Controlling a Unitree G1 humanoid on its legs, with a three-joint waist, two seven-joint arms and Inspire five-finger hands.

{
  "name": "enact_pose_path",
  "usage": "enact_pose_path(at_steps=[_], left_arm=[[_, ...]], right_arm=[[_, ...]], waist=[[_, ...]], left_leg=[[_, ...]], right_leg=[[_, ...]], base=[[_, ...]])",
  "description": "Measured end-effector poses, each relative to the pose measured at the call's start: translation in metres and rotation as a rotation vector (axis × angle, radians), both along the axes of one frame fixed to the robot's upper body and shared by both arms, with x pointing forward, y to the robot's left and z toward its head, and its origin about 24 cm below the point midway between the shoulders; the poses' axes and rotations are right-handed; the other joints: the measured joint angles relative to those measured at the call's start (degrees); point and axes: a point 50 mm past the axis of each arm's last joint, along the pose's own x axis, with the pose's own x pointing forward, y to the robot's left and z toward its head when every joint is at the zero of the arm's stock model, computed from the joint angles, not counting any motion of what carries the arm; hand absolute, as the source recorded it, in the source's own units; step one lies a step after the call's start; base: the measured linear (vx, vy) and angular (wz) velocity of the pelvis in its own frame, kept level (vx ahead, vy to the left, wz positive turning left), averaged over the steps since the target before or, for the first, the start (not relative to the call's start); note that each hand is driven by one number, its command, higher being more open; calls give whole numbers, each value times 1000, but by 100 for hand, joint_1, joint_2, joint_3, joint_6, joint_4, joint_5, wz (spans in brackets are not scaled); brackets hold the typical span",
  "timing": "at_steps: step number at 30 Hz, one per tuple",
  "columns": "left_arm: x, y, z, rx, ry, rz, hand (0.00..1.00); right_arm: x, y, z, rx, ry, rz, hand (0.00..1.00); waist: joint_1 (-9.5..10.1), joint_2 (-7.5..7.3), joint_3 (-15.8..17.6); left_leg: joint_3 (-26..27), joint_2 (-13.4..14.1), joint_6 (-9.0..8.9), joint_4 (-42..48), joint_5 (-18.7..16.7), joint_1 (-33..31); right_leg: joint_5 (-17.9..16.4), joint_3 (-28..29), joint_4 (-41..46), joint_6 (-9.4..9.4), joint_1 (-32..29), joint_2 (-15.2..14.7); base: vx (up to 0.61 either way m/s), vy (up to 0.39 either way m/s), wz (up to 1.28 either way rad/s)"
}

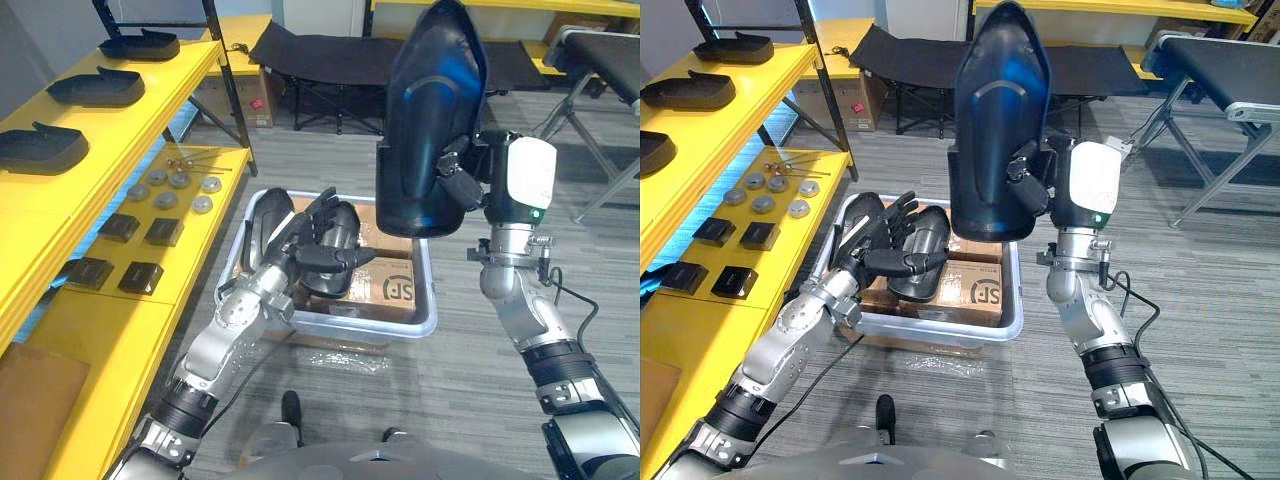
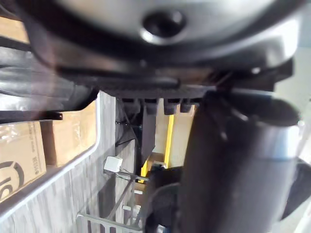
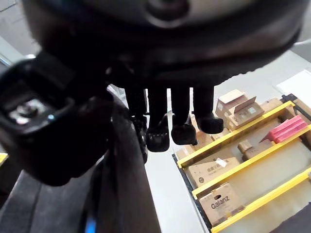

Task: Walk over and take three plastic housings, then place them on the shelf

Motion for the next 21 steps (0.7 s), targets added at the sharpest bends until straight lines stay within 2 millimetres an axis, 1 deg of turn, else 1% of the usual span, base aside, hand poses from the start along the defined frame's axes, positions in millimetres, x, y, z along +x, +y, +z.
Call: enact_pose_path(at_steps=[3,8,12,14,15,18,21], left_arm=[[1,0,0,-9,3,-2,100],[1,1,-5,-96,72,-7,100],[1,0,-7,-130,102,-20,100],[2,0,-6,-156,109,-25,100],[3,-1,-5,-157,104,-28,0],[5,-2,-2,-171,98,-34,0],[4,-5,-1,-238,124,-40,0]], right_arm=[[-1,11,-3,-44,0,68,0],[-4,29,-12,-111,43,188,0],[-9,41,-23,-99,76,247,0],[-11,47,-27,-81,81,269,0],[-12,52,-29,-84,88,288,0],[-13,58,-32,-87,99,316,0],[-14,63,-35,-64,106,322,0]], waist=[[-4,-12,-36],[2,-41,-59],[7,-121,-111],[3,-126,-114],[3,-127,-115],[4,-128,-118],[8,-129,-118]], left_leg=[[21,-6,0,0,0,-7],[21,-12,0,0,3,-9],[21,-14,-1,-1,3,-9],[26,-17,-1,-1,3,-8],[25,-15,-1,-1,3,-6],[23,-12,-1,-2,3,-5],[23,-12,0,-2,2,-7]], right_leg=[[31,13,-46,5,6,-4],[48,11,-78,10,19,-2],[47,12,-78,9,21,-2],[48,14,-78,9,20,-6],[48,14,-77,10,20,-5],[48,12,-78,9,19,-4],[48,13,-81,10,17,-4]], base=[[-4,7,-3],[0,0,0],[0,0,0],[0,0,0],[0,0,0],[-11,1,0],[-10,2,0]])
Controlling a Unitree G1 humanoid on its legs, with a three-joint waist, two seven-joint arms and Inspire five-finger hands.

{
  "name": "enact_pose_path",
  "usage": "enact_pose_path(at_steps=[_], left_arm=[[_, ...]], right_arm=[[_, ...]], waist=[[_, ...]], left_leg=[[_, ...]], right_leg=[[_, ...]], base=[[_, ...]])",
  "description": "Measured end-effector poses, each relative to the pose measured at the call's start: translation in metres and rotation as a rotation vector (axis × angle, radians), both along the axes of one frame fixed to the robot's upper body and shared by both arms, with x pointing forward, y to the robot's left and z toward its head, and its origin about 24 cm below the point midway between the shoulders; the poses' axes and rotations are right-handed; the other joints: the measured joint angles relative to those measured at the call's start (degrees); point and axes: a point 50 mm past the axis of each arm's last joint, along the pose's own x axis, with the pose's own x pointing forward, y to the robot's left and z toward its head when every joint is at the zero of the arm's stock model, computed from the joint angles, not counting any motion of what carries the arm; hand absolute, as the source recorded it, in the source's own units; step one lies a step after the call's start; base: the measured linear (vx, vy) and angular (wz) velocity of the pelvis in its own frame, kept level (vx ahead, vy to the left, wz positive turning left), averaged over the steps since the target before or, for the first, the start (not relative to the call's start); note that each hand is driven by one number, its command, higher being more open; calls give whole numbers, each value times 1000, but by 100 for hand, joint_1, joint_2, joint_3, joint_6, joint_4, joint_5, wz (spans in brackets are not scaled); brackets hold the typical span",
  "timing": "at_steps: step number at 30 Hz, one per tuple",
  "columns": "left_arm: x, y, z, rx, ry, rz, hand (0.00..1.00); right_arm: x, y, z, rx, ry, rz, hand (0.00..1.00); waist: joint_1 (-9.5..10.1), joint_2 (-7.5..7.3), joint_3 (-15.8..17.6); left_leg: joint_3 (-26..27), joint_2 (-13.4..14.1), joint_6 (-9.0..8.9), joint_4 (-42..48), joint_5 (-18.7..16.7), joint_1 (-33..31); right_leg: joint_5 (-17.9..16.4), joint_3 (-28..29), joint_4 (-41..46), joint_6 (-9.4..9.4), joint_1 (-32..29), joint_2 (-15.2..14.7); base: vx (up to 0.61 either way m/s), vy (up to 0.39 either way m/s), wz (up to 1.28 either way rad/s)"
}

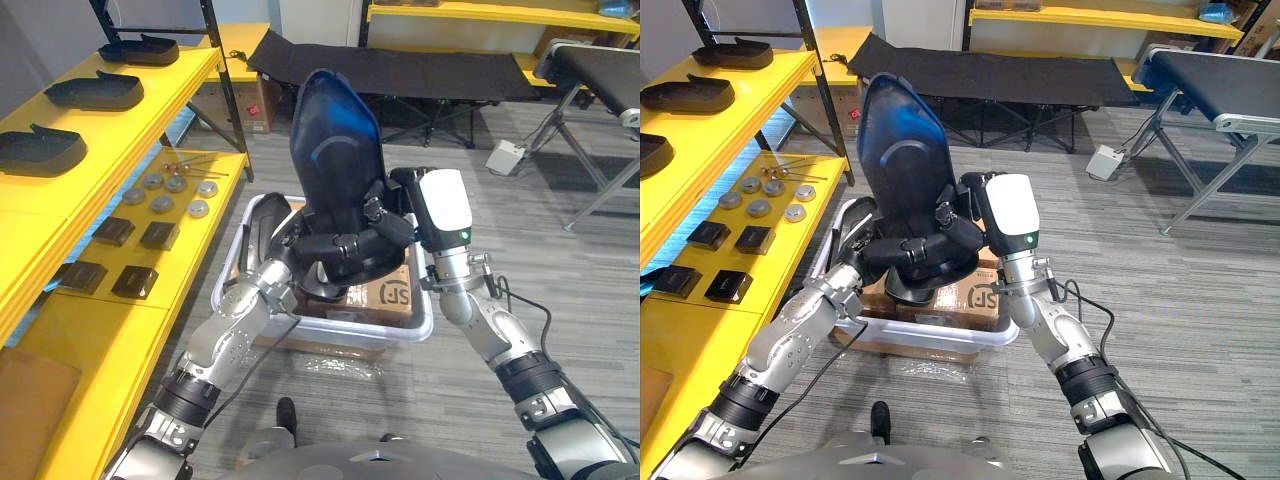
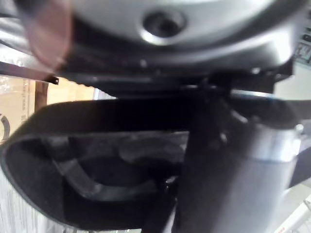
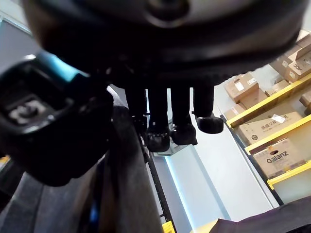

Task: Walk over and take three plastic housings, then place them on the shelf

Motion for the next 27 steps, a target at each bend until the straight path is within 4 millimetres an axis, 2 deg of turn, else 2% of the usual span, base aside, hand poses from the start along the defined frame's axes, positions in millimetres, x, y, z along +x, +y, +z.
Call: enact_pose_path(at_steps=[5,10,21,22,27], left_arm=[[0,-1,-2,0,13,3,0],[3,3,-19,8,94,77,0],[2,3,-20,-24,117,77,0],[2,3,-21,-23,118,76,0],[1,1,-22,-25,121,68,0]], right_arm=[[-2,2,-4,5,15,-2,0],[-10,14,-19,40,74,13,0],[-11,15,-21,53,80,5,0],[-12,15,-22,53,81,4,100],[-16,18,-25,136,96,16,100]], waist=[[9,-45,-32],[-6,-178,-176],[-10,-180,-178],[-10,-180,-178],[-12,-181,-178]], left_leg=[[0,0,1,0,1,1],[8,2,-1,1,0,-1],[13,-2,-2,1,-4,0],[13,-2,-2,1,-4,0],[18,-2,-2,1,-4,0]], right_leg=[[2,1,-5,2,2,0],[-1,9,-13,-2,-4,1],[-7,10,-11,-12,-4,-5],[-8,10,-11,-13,-4,-5],[-7,11,-12,-11,-5,-5]], base=[[0,0,0],[0,0,0],[0,0,0],[0,0,0],[0,0,0]])
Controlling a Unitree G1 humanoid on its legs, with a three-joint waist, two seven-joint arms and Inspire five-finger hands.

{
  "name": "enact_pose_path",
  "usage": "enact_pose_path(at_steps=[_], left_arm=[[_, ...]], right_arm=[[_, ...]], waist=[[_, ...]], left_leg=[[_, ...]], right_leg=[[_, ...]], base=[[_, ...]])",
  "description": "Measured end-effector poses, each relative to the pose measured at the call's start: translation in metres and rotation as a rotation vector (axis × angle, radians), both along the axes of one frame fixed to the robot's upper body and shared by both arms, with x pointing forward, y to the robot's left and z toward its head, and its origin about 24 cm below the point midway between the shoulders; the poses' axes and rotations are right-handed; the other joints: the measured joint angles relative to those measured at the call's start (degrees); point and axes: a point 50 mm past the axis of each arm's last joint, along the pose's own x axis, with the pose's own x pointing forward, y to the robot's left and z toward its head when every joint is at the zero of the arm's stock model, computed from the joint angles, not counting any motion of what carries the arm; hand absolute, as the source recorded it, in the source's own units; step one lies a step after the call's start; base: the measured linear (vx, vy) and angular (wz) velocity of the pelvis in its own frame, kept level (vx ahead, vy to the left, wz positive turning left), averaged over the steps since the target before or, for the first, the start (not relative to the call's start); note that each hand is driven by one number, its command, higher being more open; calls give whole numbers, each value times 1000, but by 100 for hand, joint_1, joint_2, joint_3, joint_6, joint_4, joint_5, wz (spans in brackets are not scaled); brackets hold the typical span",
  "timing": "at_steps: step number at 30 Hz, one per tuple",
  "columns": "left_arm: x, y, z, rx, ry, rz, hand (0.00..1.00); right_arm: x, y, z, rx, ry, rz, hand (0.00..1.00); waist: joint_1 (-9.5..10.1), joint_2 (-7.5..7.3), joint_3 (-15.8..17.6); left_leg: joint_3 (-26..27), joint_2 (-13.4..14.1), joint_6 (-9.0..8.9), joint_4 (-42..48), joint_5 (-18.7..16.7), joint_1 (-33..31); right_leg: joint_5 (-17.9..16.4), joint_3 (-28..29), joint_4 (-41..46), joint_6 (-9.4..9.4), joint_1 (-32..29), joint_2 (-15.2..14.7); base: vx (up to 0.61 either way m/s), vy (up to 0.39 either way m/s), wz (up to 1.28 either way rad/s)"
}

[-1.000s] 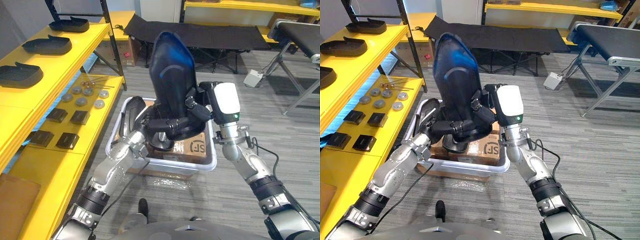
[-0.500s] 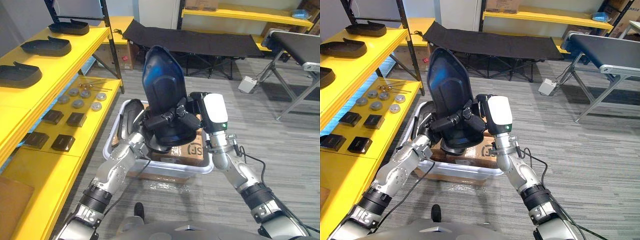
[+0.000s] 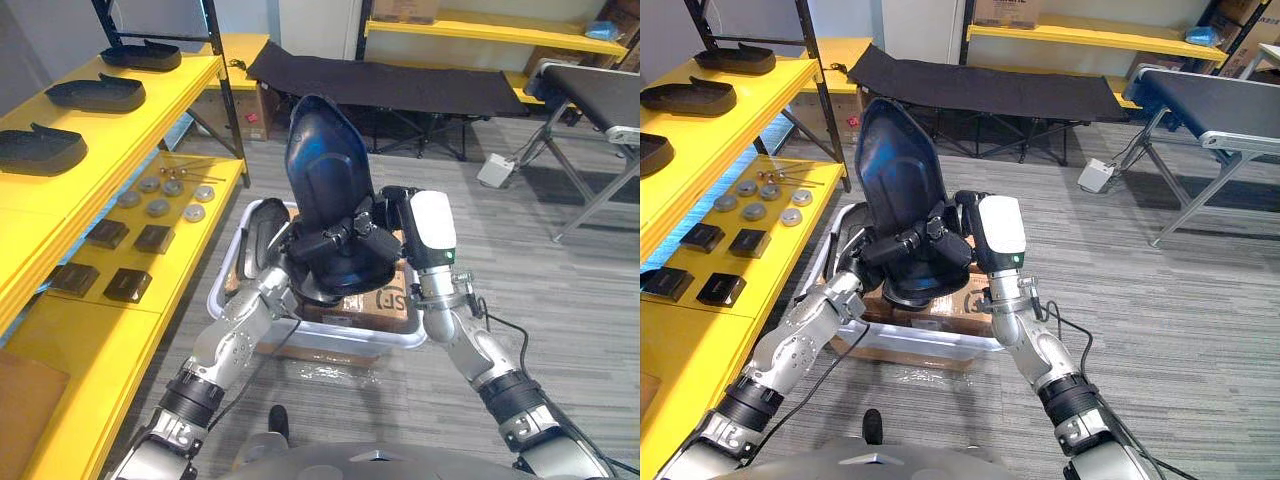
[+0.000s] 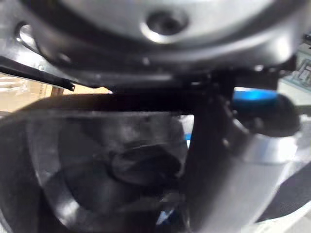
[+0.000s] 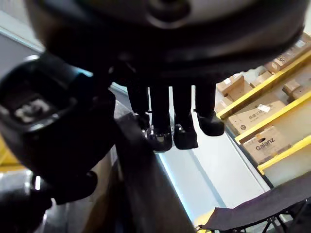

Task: Walk over and take three plastic housings, then place them on the shelf

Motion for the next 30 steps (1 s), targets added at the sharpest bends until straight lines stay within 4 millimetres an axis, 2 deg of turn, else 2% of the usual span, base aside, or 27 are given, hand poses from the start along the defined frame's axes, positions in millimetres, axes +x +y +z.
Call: enact_pose_path(at_steps=[6,9,14,18,22,25,30], left_arm=[[-1,-3,4,55,-74,25,0],[-11,-4,11,133,-169,90,0],[-10,2,18,296,-296,190,0],[-21,21,4,404,-276,317,0],[-25,46,-13,458,-193,514,0],[-29,66,-16,520,-174,656,0],[-37,80,-18,535,-161,748,0]], right_arm=[[-4,-3,-4,93,33,-12,100],[-11,0,-3,231,48,-19,100],[-17,-3,6,432,48,13,100],[-25,-3,7,469,45,49,100],[-36,-15,4,543,73,25,100],[-43,-24,1,591,94,-17,100],[-56,-41,-19,749,184,-158,100]], waist=[[5,0,0],[-11,1,-1],[-20,53,-30],[-95,111,-65],[-117,112,-65],[-138,117,-68],[-148,129,-76]], left_leg=[[8,-10,2,1,6,18],[38,-25,-7,1,0,67],[37,-6,-60,-1,-42,73],[43,3,-60,-2,-43,74],[67,11,-70,-1,-49,73],[139,18,-84,-1,-68,73],[194,23,-93,-1,-94,73]], right_leg=[[-1,-4,37,-2,-3,-2],[-34,27,112,-38,-19,1],[-81,40,117,-104,-27,19],[-85,49,108,-110,-30,25],[-86,58,102,-113,-31,34],[-86,133,104,-114,-76,33],[-87,177,104,-116,-104,31]], base=[[0,0,0],[-3,-1,-6],[-10,0,-1],[0,0,0],[0,0,0],[8,0,-10],[14,-3,-6]])
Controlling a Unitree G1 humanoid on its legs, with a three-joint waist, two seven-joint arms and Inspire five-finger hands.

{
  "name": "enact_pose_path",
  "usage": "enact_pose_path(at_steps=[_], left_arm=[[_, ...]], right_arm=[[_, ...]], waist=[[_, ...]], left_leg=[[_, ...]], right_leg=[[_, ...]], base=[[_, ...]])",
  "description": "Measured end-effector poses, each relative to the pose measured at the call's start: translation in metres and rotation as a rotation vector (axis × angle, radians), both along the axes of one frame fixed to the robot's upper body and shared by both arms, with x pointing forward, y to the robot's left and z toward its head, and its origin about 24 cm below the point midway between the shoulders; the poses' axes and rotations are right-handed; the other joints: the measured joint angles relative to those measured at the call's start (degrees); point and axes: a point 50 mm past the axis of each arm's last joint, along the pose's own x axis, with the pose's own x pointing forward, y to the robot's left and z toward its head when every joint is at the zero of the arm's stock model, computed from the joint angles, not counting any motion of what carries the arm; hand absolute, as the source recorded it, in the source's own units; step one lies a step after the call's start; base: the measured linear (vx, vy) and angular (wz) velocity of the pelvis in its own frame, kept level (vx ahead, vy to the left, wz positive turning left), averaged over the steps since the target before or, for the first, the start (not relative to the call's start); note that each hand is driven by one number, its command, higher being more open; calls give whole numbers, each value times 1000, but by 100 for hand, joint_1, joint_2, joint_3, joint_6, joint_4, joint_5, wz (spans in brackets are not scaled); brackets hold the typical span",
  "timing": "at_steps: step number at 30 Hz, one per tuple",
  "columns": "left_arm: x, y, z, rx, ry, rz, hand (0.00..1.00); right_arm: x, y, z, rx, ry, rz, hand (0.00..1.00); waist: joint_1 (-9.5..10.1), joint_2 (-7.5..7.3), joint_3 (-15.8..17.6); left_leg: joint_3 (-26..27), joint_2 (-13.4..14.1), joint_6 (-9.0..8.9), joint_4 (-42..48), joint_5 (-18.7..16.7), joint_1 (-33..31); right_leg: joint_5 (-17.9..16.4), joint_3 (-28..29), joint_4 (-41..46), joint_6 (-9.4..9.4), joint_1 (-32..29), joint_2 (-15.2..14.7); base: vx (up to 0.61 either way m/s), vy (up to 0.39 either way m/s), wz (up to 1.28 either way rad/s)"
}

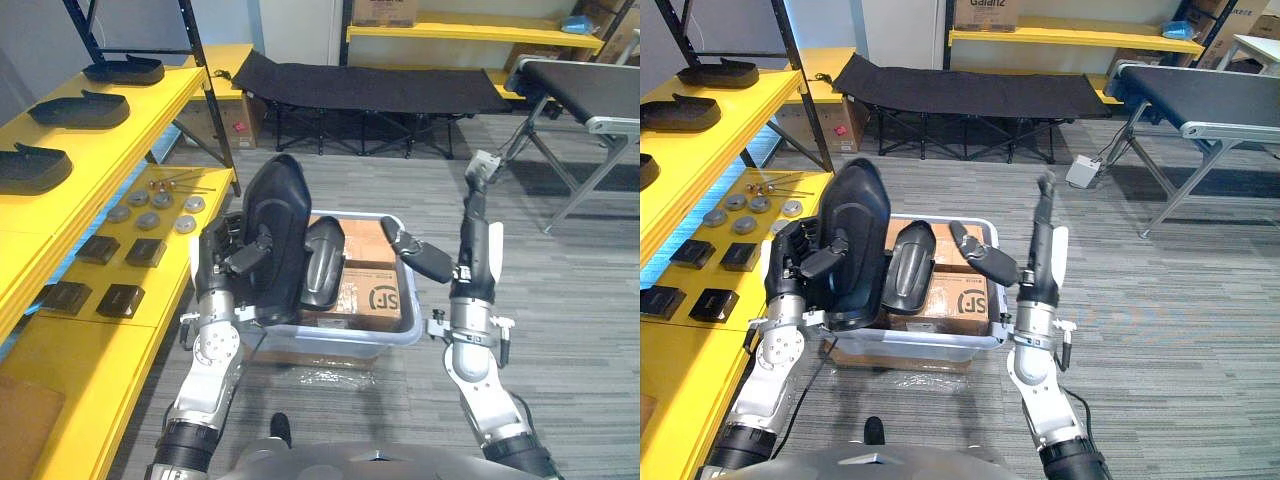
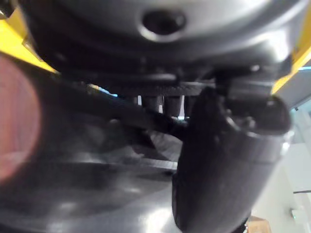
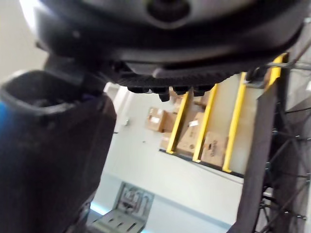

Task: Walk over and take three plastic housings, then place them on the shelf

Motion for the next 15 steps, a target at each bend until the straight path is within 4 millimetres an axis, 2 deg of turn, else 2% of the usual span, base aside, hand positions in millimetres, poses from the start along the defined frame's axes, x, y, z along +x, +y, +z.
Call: enact_pose_path(at_steps=[4,7,10,15], left_arm=[[-10,7,-14,-49,33,40,0],[-17,11,-17,-112,11,77,0],[-17,13,-11,-157,-44,77,0],[-26,26,13,-268,-201,89,0]], right_arm=[[-15,-10,-16,33,91,-90,100],[-19,-16,-20,79,109,-123,100],[-27,-29,-25,122,127,-194,100],[-35,-43,-29,187,151,-221,100]], waist=[[-67,83,-52],[-172,103,-64],[-161,107,-67],[-178,150,-93]], left_leg=[[115,7,-11,0,-32,34],[134,21,-12,0,-32,50],[146,43,-32,1,-47,55],[143,68,-44,0,-56,56]], right_leg=[[2,114,-2,1,-32,-5],[2,145,-3,1,-33,4],[-1,155,-4,-3,-35,24],[-4,168,-9,-8,-40,42]], base=[[20,-2,-14],[9,-7,-5],[0,-4,-2],[-1,-7,-1]])
